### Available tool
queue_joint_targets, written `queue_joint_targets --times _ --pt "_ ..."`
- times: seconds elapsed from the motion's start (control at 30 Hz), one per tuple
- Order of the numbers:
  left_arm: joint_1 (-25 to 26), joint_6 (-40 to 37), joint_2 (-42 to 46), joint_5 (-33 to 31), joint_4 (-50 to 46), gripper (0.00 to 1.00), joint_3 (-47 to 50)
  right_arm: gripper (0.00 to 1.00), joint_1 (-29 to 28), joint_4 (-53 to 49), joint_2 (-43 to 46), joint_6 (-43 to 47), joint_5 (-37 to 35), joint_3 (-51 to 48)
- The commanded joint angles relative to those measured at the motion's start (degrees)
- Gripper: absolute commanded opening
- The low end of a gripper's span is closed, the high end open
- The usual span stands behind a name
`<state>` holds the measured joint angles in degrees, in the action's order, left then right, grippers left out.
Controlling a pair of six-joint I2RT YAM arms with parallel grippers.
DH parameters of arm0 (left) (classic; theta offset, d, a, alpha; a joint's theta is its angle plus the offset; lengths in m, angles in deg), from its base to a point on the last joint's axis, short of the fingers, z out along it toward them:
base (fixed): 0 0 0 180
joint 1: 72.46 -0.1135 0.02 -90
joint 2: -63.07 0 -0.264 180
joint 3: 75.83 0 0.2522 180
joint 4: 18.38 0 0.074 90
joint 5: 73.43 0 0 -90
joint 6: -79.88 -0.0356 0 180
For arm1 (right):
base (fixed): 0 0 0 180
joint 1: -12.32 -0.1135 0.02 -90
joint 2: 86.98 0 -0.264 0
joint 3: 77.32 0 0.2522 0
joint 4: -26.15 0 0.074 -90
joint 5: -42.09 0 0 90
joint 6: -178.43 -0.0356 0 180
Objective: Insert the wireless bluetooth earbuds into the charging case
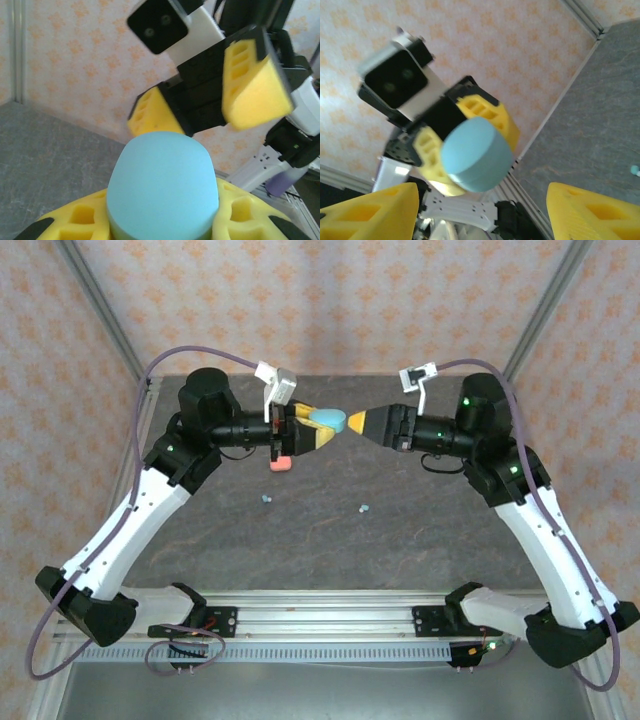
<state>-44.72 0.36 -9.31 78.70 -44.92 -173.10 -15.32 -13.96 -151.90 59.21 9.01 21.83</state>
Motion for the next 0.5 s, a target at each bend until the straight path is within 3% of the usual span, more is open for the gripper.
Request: queue_joint_targets --times 0.0,0.2,0.47 --pt "0.0 -1.6 -0.5 4.3 -5.0 0.00 -3.0 0.68 -1.1 -2.9 -1.0 8.7 1.6 2.9" --pt "0.1 -1.7 -0.4 5.1 -5.8 0.00 -3.7 0.61 -2.0 -1.0 -2.6 9.6 3.7 3.4" --pt "0.5 -0.7 -0.9 5.1 -5.8 0.00 -4.2 0.65 -2.9 -0.6 -2.6 11.2 6.0 4.0"
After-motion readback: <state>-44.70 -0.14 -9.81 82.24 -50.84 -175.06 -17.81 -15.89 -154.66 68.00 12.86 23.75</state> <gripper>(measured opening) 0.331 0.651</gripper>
